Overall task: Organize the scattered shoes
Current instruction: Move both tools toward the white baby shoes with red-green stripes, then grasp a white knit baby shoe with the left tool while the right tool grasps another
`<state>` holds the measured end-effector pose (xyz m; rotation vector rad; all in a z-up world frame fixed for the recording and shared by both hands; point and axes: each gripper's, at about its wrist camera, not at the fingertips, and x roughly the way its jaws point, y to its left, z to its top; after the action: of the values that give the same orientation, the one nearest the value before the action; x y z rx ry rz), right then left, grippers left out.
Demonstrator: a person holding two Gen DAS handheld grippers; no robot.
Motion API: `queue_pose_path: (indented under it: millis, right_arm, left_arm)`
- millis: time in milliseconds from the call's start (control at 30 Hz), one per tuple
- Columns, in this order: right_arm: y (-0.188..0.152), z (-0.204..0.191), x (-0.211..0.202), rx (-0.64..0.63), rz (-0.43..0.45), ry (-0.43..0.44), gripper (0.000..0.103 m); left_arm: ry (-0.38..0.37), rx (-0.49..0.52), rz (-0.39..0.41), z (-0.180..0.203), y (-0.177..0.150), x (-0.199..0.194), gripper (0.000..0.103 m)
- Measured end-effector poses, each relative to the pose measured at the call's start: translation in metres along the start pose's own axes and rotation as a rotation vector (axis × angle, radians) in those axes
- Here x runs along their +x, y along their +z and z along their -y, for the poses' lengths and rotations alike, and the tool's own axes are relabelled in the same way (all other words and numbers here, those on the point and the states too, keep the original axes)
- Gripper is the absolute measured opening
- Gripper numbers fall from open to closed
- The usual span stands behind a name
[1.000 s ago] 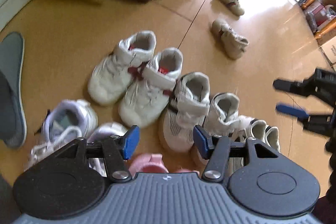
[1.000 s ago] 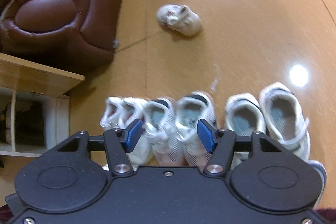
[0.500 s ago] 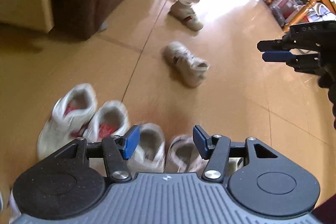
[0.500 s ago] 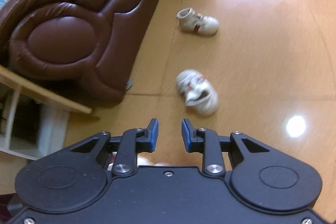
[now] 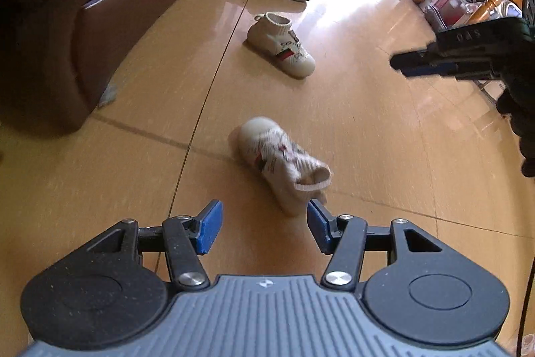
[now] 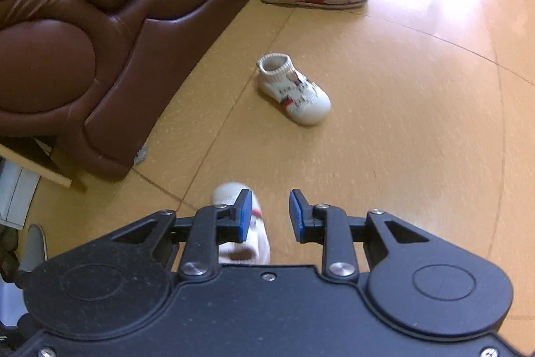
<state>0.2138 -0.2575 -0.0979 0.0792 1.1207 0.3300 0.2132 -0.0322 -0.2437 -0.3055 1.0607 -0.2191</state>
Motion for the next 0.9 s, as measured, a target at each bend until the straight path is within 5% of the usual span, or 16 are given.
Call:
queue_pose_path:
  millis: [200, 700, 767, 800, 900]
  right_arm:
    - [0.027, 0.019, 0.031, 0.003, 0.078, -0.013, 0.026]
    - [0.046, 0.054, 0.105, 0.125, 0.090, 0.001, 0.048]
    - [0.046, 0.053, 0.110, 0.116, 0.085, 0.003, 0.049]
    - [0.045, 0.053, 0.113, 0.120, 0.084, 0.006, 0.050]
    - [0.044, 0.055, 0.120, 0.136, 0.078, 0.018, 0.051]
  left_arm:
    - [-0.008, 0.015, -0.008, -0.008, 0.022, 0.031, 0.055]
    - [-0.042, 0.022, -0.125, 0.015, 0.015, 0.116, 0.055]
    - [-0.028, 0.032, -0.143, 0.016, 0.014, 0.121, 0.043]
    - [-0.023, 0.061, -0.162, 0.018, 0.012, 0.124, 0.027]
    - [-0.012, 0.144, -0.186, 0.016, 0.009, 0.123, 0.018]
